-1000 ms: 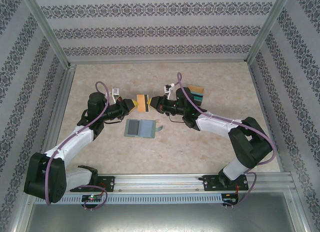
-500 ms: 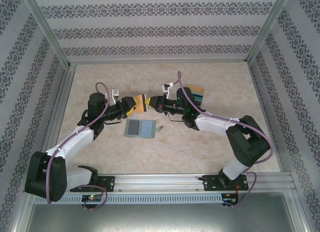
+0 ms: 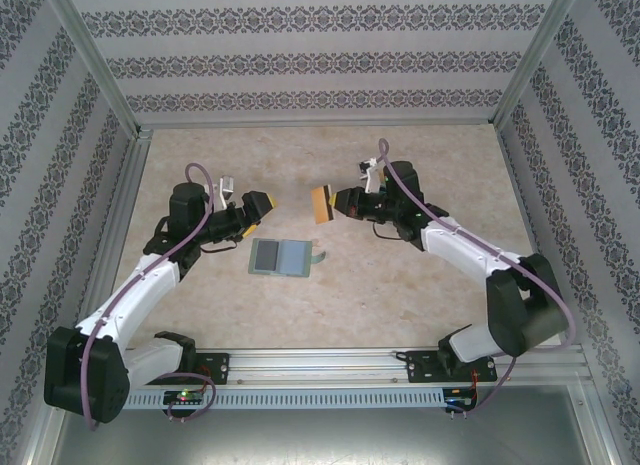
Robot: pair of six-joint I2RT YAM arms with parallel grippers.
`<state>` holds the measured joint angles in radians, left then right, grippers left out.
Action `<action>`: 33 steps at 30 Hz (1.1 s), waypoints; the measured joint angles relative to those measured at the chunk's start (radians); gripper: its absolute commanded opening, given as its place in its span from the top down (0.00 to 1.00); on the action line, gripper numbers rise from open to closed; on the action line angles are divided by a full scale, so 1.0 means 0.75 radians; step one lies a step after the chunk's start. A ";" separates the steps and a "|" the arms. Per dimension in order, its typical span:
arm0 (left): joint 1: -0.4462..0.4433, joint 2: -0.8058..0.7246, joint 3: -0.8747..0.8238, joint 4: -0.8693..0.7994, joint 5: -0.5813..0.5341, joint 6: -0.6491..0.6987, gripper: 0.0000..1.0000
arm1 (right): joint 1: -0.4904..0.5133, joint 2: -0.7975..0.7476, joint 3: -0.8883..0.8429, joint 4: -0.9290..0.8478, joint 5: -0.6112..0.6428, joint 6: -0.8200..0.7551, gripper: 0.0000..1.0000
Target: Take the credit cards out of the card holder
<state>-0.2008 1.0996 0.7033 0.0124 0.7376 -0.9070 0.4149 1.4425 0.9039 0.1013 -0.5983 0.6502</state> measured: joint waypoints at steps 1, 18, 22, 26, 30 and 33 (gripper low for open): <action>0.000 -0.004 0.002 -0.014 -0.003 0.013 0.01 | -0.009 -0.018 0.014 -0.065 0.032 -0.097 1.00; 0.000 -0.015 0.008 -0.137 -0.011 0.154 0.01 | -0.105 -0.003 0.378 -0.697 0.709 -1.555 1.00; 0.000 -0.015 0.014 -0.167 -0.010 0.180 0.01 | -0.105 0.089 0.405 -0.711 0.822 -1.812 1.00; 0.000 -0.015 0.028 -0.205 -0.011 0.211 0.01 | -0.106 0.182 0.434 -0.709 0.888 -1.996 1.00; 0.000 -0.017 0.048 -0.249 -0.015 0.239 0.01 | -0.108 0.262 0.479 -0.708 0.916 -2.117 1.00; 0.000 -0.024 0.054 -0.268 -0.020 0.258 0.01 | -0.118 0.317 0.520 -0.696 0.919 -2.174 1.00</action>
<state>-0.2008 1.0813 0.7437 -0.1883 0.7223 -0.7132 0.3264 1.6802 1.2938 -0.4210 0.0910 -0.9806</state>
